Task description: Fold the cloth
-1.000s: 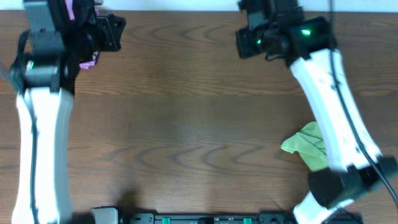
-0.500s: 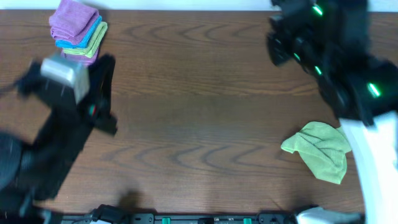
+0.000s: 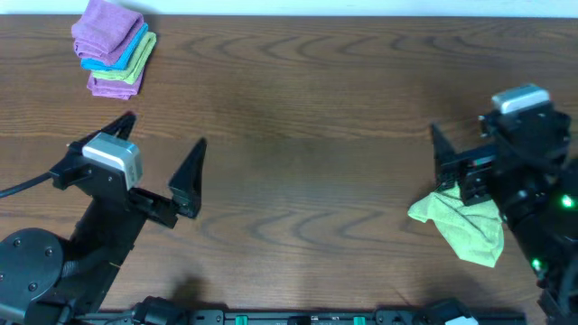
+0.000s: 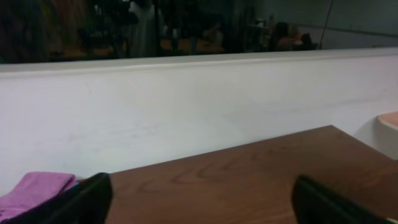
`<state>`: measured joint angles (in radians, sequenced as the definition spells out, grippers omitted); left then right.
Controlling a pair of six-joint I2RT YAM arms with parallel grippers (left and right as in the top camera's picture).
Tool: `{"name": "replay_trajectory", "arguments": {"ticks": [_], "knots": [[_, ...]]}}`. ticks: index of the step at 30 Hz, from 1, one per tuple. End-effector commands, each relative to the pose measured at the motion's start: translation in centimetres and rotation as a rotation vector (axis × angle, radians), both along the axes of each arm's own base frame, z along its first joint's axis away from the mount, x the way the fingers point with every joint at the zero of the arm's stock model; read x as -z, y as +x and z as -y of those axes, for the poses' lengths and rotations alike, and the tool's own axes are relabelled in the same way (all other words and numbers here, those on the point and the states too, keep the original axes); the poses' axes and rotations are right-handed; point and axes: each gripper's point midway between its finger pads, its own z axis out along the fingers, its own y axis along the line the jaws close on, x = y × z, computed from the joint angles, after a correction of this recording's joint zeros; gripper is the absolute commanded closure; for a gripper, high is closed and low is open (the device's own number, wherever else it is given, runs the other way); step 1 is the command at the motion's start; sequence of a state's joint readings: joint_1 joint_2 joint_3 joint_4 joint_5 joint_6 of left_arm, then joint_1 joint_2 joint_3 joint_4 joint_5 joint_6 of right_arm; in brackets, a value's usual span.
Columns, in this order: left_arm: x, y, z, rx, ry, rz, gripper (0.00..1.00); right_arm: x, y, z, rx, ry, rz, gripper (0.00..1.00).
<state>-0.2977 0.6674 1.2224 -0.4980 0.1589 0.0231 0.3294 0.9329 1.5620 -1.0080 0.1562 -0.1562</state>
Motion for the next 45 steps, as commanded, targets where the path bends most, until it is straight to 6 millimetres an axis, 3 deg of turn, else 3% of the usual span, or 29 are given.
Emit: {"name": "replay_trajectory", "arguments": {"ticks": [1,7,15,16,19,24,30,37,45], "knots": [[0.2,-0.1,0.0,0.002,0.002,-0.010,0.05,1.4,-0.3,0.0,0.005,0.009,-0.057,0.01],[4.1,-0.6,-0.1,0.002,0.050,-0.164,0.05,4.6,-2.0,0.5,0.007,-0.042,-0.201,0.01],[12.3,-3.5,-1.7,-0.023,0.199,-0.493,0.05,7.7,-4.3,1.3,0.009,-0.095,-0.353,0.01],[12.1,-3.0,-2.8,-0.066,0.306,-0.445,0.04,8.0,-4.5,1.4,0.009,-0.100,-0.367,0.01],[10.7,-1.8,-3.4,-0.083,0.403,-0.322,0.05,8.2,-4.8,1.5,0.009,-0.106,-0.383,0.01],[12.3,0.5,-6.6,-0.237,0.347,-0.254,0.05,8.3,-4.9,1.5,0.009,-0.107,-0.387,0.01],[18.0,0.3,-8.5,-0.345,0.255,-0.199,0.04,8.3,-4.9,1.5,0.009,-0.107,-0.387,0.01],[25.2,0.6,-8.3,-0.354,0.129,-0.174,0.05,8.3,-4.9,1.5,0.009,-0.107,-0.387,0.01],[30.1,0.8,-8.3,-0.358,0.073,-0.227,0.05,8.3,-4.9,1.5,0.009,-0.107,-0.387,0.01]]}}
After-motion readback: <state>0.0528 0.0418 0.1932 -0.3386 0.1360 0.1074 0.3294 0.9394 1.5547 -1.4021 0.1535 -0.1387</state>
